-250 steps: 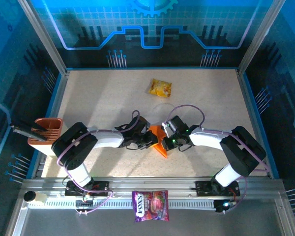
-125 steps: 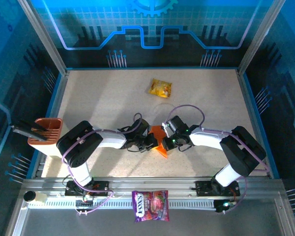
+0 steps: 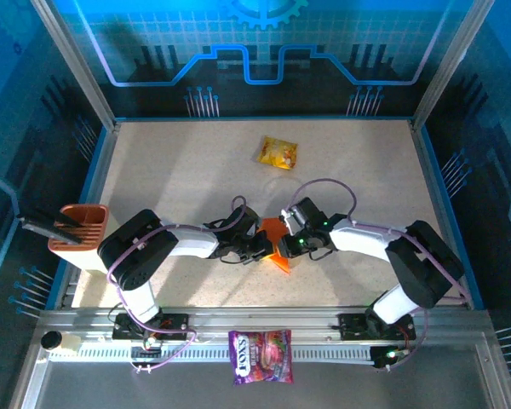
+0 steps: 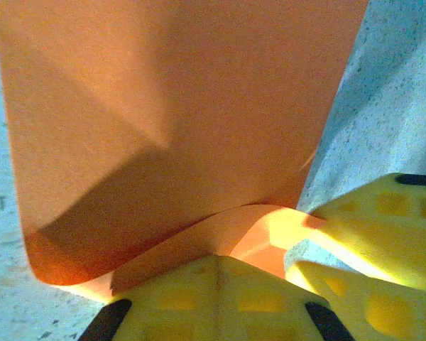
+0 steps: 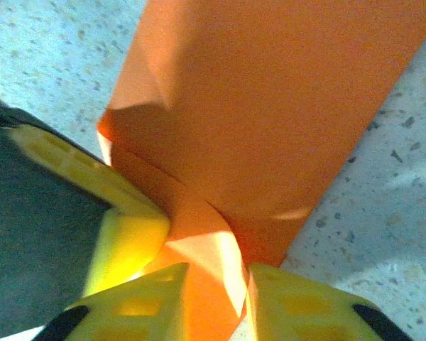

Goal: Fold a paper plane with a square sheet of paper (pick it up from the middle)

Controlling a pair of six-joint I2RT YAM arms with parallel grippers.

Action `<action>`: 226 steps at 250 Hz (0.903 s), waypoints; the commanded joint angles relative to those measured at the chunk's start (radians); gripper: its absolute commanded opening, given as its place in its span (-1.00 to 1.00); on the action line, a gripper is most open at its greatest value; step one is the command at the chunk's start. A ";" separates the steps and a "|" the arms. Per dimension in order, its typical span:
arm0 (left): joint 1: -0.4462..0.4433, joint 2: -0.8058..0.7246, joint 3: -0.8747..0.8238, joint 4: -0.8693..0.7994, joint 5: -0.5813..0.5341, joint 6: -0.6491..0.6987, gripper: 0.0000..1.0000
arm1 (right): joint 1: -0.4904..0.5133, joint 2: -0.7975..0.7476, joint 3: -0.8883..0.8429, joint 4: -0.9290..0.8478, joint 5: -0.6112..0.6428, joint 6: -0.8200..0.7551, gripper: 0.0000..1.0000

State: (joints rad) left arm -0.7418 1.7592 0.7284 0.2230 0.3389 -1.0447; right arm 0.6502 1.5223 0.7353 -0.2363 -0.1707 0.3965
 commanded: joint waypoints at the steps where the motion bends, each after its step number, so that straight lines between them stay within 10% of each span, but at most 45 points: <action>1: -0.003 0.037 -0.014 -0.075 -0.031 0.013 -0.91 | -0.044 -0.093 0.011 -0.044 -0.052 0.040 -0.30; 32: -0.004 0.037 -0.014 -0.073 -0.029 0.011 -0.92 | -0.068 -0.153 -0.020 -0.023 -0.144 0.088 -0.17; 74: -0.004 0.039 -0.014 -0.071 -0.028 0.013 -0.92 | -0.050 -0.120 -0.035 0.009 -0.313 0.141 -0.49; 141: -0.004 0.040 -0.018 -0.065 -0.026 0.013 -0.92 | 0.040 -0.034 -0.027 -0.014 -0.269 0.144 -0.89; 226: -0.004 0.043 -0.009 -0.077 -0.024 0.019 -0.92 | 0.049 -0.007 -0.138 -0.042 -0.197 0.156 -0.92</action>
State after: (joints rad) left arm -0.7418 1.7599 0.7284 0.2230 0.3393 -1.0443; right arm 0.6891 1.5181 0.6651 -0.2394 -0.3962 0.5362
